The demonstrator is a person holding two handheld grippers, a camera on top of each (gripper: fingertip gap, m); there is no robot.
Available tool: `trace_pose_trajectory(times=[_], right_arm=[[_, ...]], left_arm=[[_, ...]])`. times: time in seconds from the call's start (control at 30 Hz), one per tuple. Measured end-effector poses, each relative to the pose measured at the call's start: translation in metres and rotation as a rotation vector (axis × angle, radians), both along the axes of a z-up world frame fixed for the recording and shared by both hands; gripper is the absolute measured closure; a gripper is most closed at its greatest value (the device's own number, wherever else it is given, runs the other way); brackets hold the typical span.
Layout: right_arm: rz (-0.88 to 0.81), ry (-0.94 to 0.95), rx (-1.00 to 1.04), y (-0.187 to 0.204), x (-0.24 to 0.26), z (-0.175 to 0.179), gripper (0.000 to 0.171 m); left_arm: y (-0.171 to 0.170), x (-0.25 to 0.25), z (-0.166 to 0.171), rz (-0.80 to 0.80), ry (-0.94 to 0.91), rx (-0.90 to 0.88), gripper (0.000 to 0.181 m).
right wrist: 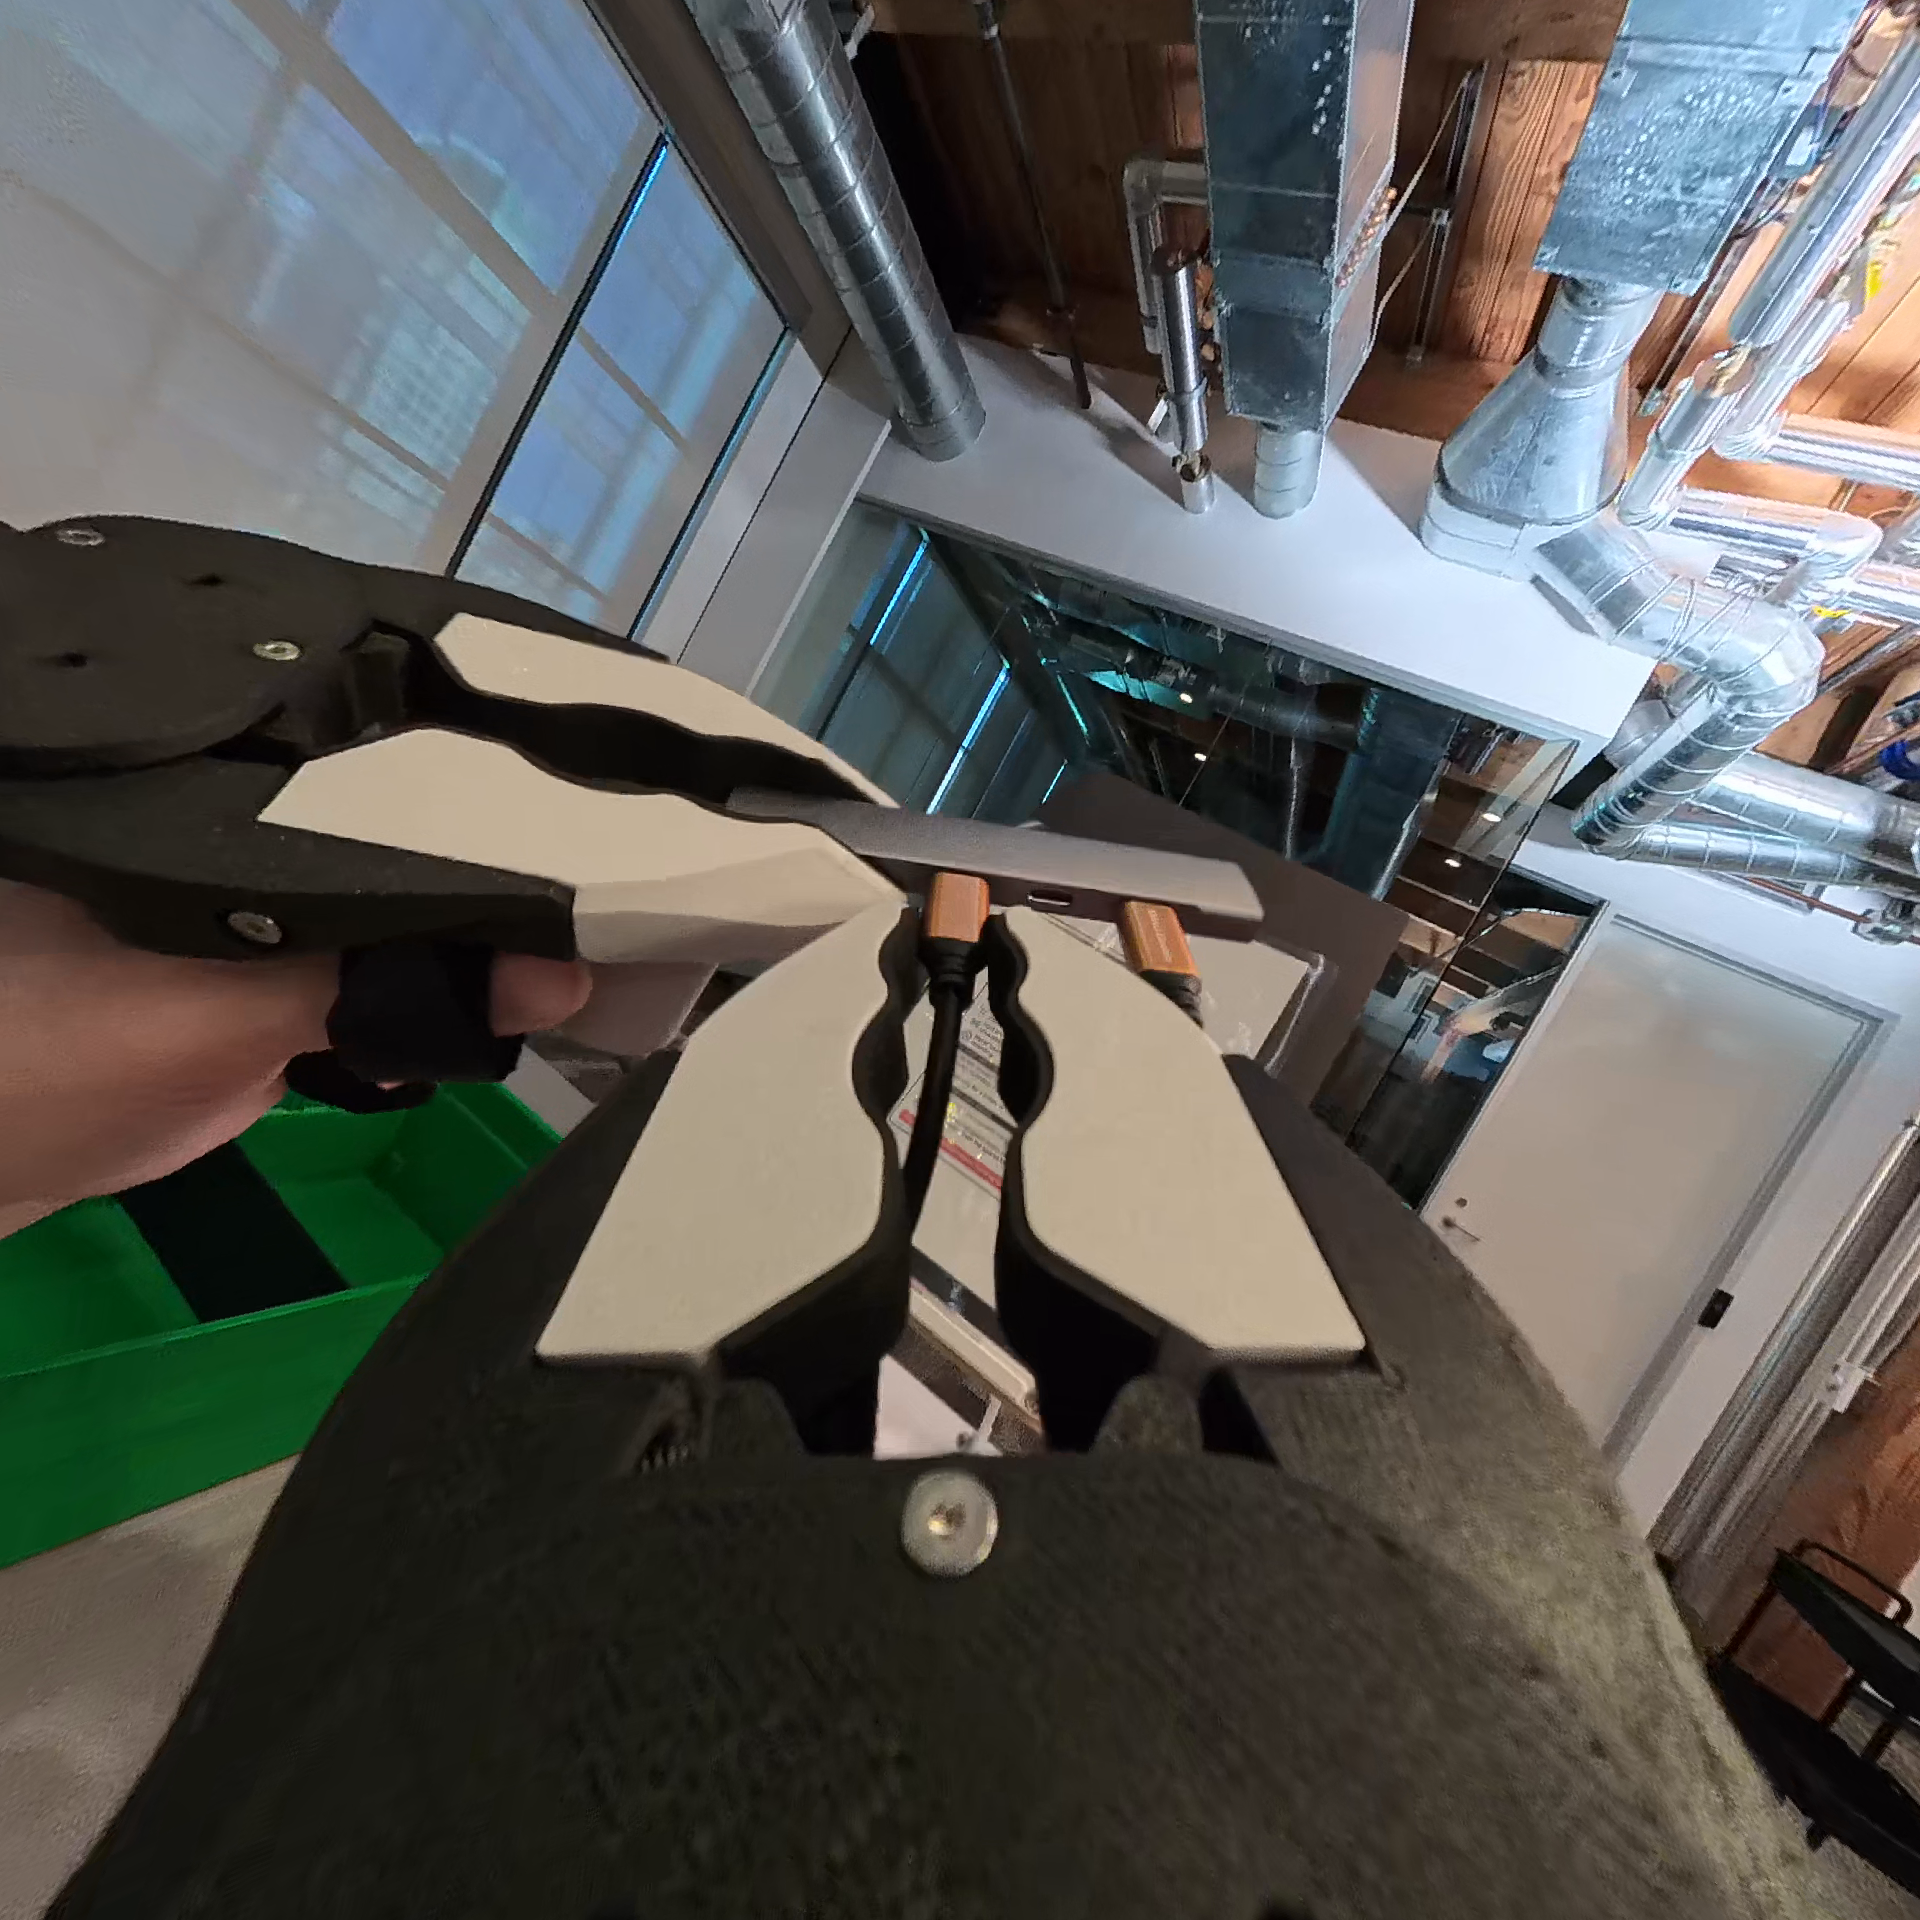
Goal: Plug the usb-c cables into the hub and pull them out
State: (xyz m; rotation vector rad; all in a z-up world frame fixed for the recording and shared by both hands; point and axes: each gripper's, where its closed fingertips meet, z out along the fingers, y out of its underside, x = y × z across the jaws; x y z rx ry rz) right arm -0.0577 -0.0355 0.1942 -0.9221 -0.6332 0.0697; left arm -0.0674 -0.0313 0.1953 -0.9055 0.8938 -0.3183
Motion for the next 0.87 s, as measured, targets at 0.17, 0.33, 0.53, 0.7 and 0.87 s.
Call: trace_pose_trajectory(times=[0.17,0.33,0.53,0.7,0.87], right_arm=[[-0.024,-0.019,0.002,0.005,0.001,-0.004,0.158],[0.017,0.039,0.011,0.005,0.001,-0.002,0.158],[-0.008,0.049,0.045,0.003,0.005,0.005,0.158],[-0.05,0.081,0.044,0.005,0.025,0.011,0.158],[-0.086,0.049,-0.008,0.017,0.023,-0.002,0.158]], left_arm=[[0.005,0.0,-0.003,0.017,0.021,0.011,0.157],[0.004,0.0,-0.001,0.03,0.007,0.027,0.156],[0.005,0.003,0.006,-0.004,-0.029,0.007,0.156],[0.007,0.023,0.012,-0.06,-0.04,-0.049,0.156],[0.02,0.022,-0.002,-0.079,-0.065,-0.073,0.156]])
